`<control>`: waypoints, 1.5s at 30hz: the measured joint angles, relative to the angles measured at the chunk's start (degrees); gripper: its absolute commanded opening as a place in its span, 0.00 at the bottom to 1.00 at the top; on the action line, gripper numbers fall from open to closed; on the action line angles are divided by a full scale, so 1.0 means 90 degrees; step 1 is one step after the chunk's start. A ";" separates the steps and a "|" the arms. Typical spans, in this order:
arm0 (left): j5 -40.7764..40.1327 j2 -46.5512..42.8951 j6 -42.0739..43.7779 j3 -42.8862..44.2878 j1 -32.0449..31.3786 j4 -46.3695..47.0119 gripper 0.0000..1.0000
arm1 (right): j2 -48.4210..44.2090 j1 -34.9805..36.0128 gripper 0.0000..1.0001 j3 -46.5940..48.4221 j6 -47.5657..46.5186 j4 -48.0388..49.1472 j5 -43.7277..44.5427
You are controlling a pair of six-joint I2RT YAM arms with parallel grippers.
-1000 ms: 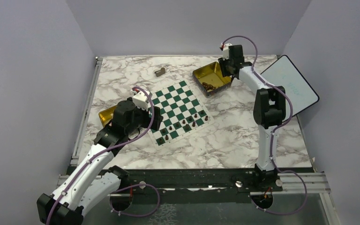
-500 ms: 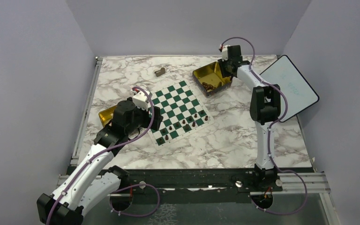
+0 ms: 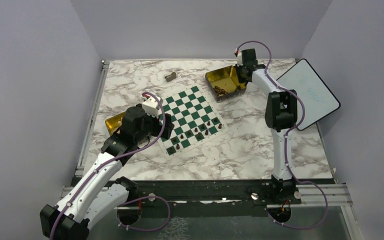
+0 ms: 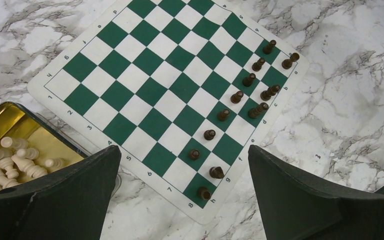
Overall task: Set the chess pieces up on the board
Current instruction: Adjust the storage box at the center of the board.
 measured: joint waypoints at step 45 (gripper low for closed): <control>0.0107 -0.0325 -0.0002 -0.0041 0.0000 0.0097 0.98 | -0.2001 -0.0005 0.40 -0.1324 0.1477 -0.1132 0.0012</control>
